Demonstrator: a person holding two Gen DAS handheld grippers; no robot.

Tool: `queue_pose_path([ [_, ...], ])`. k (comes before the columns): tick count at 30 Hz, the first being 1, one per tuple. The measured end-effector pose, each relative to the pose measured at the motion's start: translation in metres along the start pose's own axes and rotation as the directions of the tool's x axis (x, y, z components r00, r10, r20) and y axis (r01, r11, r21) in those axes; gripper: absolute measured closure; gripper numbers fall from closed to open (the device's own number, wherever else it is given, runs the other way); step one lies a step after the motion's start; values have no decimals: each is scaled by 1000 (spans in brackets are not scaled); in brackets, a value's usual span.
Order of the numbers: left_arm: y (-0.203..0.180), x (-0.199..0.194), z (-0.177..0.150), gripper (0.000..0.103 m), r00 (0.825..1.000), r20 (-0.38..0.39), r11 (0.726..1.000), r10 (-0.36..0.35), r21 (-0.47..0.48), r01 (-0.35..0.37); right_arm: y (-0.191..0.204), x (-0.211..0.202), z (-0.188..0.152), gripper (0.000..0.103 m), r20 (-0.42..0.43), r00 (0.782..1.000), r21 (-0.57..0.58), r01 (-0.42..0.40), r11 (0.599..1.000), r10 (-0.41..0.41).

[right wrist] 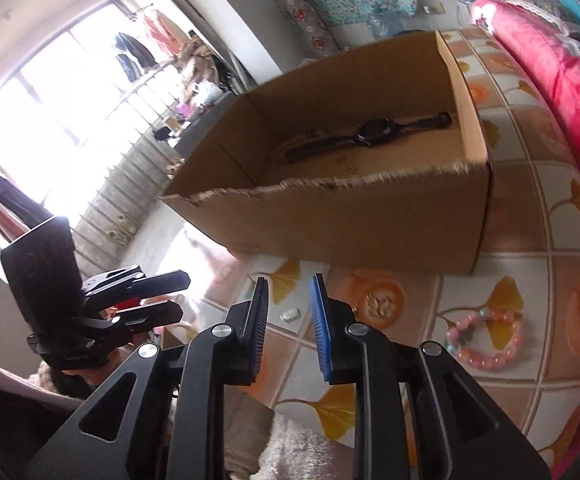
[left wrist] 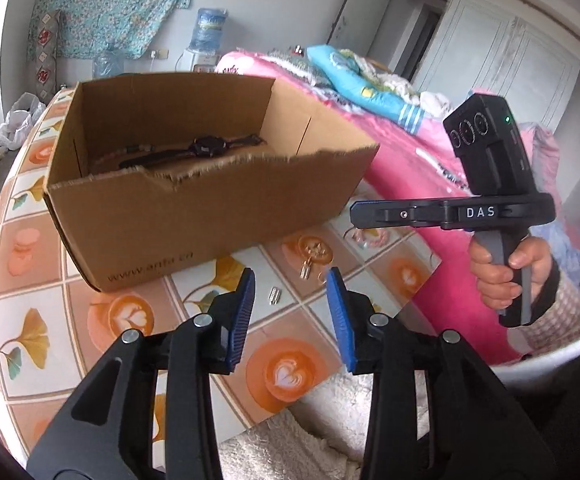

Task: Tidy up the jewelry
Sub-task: 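Withdraw both grippers from the box to the charms and ring on the table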

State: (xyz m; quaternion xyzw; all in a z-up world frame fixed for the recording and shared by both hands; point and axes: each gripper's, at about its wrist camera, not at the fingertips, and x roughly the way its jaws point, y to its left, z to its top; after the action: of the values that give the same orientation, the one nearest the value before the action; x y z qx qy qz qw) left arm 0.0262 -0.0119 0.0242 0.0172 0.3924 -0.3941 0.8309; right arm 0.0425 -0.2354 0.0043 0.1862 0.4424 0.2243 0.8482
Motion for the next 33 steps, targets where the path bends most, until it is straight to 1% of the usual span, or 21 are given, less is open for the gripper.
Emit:
queue_pose_path([
  [2,-6,17,-7,68,998,-36,998,48,37,-46,-2,10,-13,81,-23,999,17,43,999,-43],
  [4,-13,30,-12,68,995,-54,994,84,80,-80,-3,17,-21,81,-36,997,26,65,998,-64],
  [6,-16,40,-13,68,993,-61,991,97,103,-90,-4,19,-25,81,-32,997,31,77,997,-76],
  [10,-19,52,-9,68,991,-64,988,114,116,-106,-7,14,-27,81,-15,992,19,123,992,-122],
  [12,-20,52,-6,68,992,-56,987,113,119,-106,-5,10,-28,81,-9,990,-12,144,989,-144],
  [16,-19,54,-5,68,991,-57,986,124,121,-116,10,14,-37,81,-15,977,-124,207,970,-211],
  [19,-17,55,-7,68,989,-60,985,134,115,-127,17,23,-45,81,-29,964,-191,253,949,-263],
  [22,-15,53,-10,68,988,-64,986,138,104,-131,17,32,-48,81,-33,950,-230,296,927,-312],
  [27,-17,54,-13,68,988,-65,984,143,115,-134,15,43,-48,81,-42,945,-261,304,916,-326],
  [31,-21,56,-12,68,988,-61,982,144,134,-135,21,51,-50,81,-36,936,-326,320,890,-350],
  [32,-21,57,-12,68,988,-61,981,142,138,-133,23,53,-50,82,-34,935,-340,322,884,-353],
  [33,-22,57,-12,68,988,-61,981,140,141,-130,24,54,-50,85,-34,936,-348,319,881,-352],
])
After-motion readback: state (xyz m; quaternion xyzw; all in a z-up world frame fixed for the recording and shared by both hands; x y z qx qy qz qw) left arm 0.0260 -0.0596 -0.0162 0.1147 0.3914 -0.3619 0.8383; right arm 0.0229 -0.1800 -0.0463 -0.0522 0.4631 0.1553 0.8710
